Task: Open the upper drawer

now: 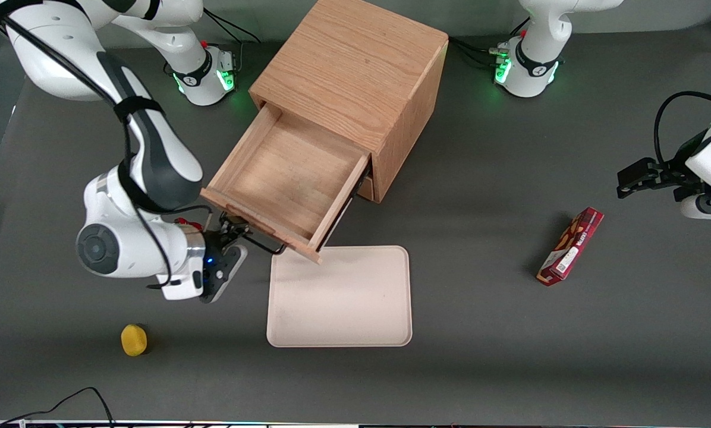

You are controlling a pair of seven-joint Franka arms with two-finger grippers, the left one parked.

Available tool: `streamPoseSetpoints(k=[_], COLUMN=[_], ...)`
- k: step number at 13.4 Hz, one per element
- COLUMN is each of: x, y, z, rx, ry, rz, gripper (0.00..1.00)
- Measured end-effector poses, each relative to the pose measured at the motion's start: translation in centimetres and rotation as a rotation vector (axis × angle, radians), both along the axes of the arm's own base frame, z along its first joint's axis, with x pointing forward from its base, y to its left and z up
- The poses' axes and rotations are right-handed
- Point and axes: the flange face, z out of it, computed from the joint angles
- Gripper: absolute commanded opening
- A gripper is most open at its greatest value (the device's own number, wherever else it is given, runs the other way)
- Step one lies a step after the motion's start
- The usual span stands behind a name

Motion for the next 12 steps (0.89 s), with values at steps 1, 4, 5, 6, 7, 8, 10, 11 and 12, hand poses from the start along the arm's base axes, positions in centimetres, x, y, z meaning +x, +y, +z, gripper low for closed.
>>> streamPoseSetpoints(k=[1,4,5,6,7,8,10,11,12], x=[0.1,0.3,0.3,0.1,-0.2,-1.0,-3.6,-5.1,-6.4], y=[-0.3,-0.4,-0.6,-0.9,-1.1,-1.1,-0.9,-0.9,-1.1], z=[0.2,4.2,6.6,9.0,11.8,14.9,21.5,24.3,26.3], rx=[-0.001,-0.002,0.000,-0.001,-0.009,-0.022,-0.065,-0.091,-0.117], ry=[0.010,0.019,0.012,-0.002,-0.023,-0.043,-0.068,-0.069,-0.064], rz=[0.006,0.022,0.025,0.017,-0.014,-0.079,-0.310,-0.431,-0.534], gripper=[1.00,1.00,1.00,1.00,1.00,1.00,1.00,1.00,1.00])
